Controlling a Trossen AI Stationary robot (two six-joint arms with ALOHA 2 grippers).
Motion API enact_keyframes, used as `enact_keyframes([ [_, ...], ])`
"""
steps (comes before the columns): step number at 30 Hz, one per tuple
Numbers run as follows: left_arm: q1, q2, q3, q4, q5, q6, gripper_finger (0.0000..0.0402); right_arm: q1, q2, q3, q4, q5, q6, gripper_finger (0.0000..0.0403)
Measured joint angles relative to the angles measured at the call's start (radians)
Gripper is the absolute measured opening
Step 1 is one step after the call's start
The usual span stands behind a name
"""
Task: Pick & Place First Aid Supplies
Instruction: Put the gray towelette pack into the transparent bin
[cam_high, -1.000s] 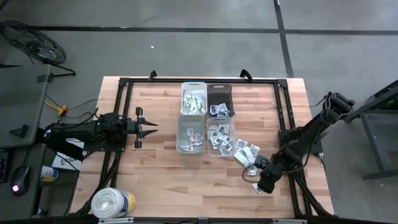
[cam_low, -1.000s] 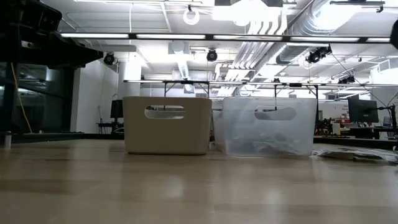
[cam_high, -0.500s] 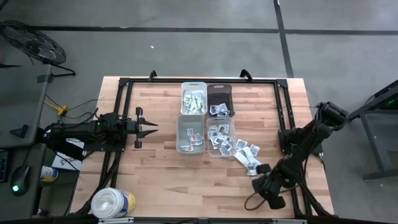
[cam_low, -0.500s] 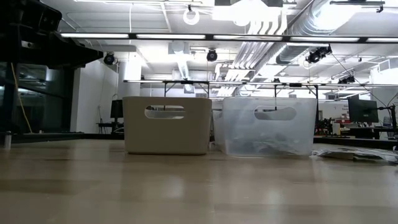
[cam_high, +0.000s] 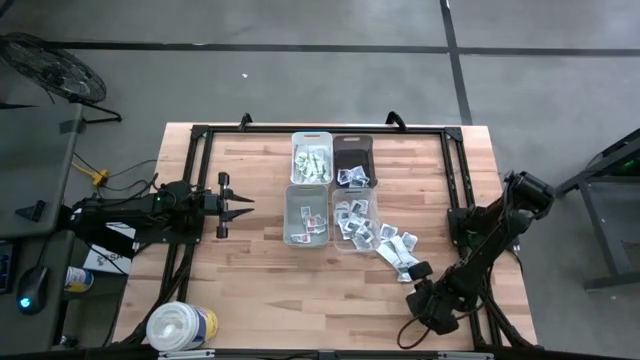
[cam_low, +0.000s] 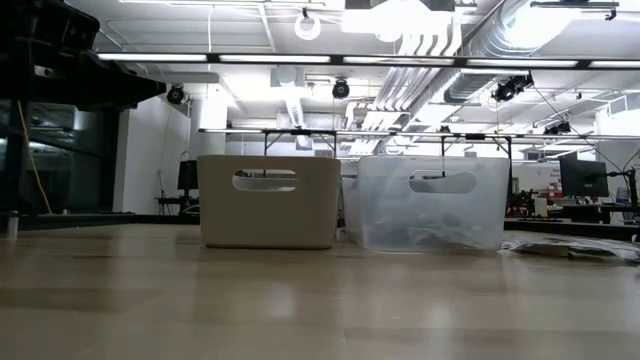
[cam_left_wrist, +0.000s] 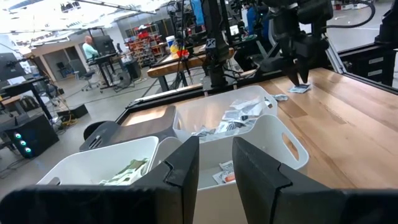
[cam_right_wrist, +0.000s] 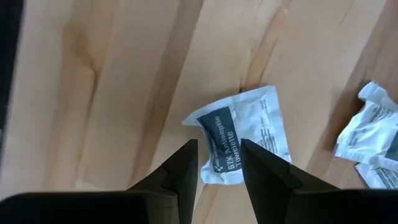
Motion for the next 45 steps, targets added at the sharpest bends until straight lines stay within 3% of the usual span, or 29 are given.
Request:
enact_keyframes([
  [12,0.0,0.0,0.0,0.0,0.0,0.0,0.0096,0.033,0.056,0.003,0.018,0.058,0.04,0.0106],
  [24,0.0,0.0,0.0,0.0,0.0,0.0,0.0096,0.031,0.048,0.001,0.023,0.068,0.153,0.0006],
  [30,0.0,0.0,0.0,0.0,0.0,0.0,0.0096,0.021,-0.028,-0.004,0.042,0.056,0.271,0.0005],
  [35,0.0,0.0,0.0,0.0,0.0,0.0,0.0096,0.001,-0.119,-0.003,0.069,0.113,0.289,0.0003],
  [45,0.0,0.0,0.0,0.0,0.0,0.0,0.0096,-0.094,-0.303,-0.003,0.067,0.23,0.111,0.0002],
])
